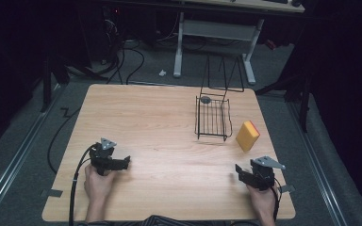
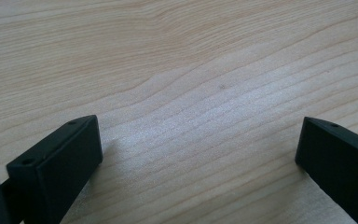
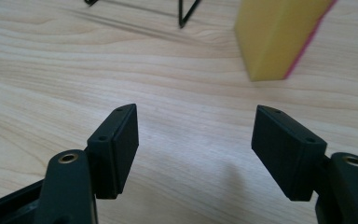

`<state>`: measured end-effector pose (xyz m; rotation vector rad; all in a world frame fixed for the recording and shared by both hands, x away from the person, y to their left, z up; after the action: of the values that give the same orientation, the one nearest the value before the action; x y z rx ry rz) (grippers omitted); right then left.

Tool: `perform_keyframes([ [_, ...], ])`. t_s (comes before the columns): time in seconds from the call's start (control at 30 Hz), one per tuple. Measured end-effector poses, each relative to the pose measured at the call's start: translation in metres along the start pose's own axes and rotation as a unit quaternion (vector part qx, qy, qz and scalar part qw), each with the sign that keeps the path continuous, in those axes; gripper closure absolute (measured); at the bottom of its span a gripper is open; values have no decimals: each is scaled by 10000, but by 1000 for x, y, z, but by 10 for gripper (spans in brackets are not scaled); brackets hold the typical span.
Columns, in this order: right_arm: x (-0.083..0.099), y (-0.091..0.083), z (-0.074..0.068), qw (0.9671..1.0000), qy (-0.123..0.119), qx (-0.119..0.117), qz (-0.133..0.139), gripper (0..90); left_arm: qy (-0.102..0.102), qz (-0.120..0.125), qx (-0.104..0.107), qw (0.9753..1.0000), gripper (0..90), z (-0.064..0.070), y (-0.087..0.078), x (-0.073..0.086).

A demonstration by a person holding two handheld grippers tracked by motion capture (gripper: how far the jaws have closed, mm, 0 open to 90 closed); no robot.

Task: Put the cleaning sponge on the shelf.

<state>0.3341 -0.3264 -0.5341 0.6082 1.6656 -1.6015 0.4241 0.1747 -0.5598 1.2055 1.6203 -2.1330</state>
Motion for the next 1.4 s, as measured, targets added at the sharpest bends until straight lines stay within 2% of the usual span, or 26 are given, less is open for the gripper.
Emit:
perform_keyframes([
  [0.1,0,-4,7,9998,134,33,115,327,-2,2,0,10000,8,0,0,0],
  [0.23,1,-5,12,9997,217,5,62,326,-5,0,-3,10000,9,0,0,0],
  [0.3,1,-8,15,9998,172,40,65,324,-6,0,-3,10000,9,0,0,0],
  [0.5,3,-13,25,9993,336,91,149,325,-2,2,1,10000,9,0,0,0],
  [0.73,5,-11,34,9986,499,118,154,321,-2,0,2,10000,9,0,0,0],
  [0.87,-1,-8,38,9983,525,119,208,311,-3,0,1,10000,8,1,0,0],
  [1.2,-19,-4,47,9985,389,227,325,317,18,-15,4,10000,8,0,0,0],
  [1.4,-32,2,50,9979,514,146,370,318,6,-4,3,10000,8,0,0,0],
])
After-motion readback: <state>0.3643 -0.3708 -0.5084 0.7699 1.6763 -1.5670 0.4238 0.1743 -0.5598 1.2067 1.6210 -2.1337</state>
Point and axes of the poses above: each handheld gripper's, and its own axes: y roughly forward along the jaws, x roughly out of its underside, z roughly to its right, the point moved 3 cm from there along y, roughly forward along the jaws, and after that the axes turned 4 degrees about x, right-handed, at the moved point
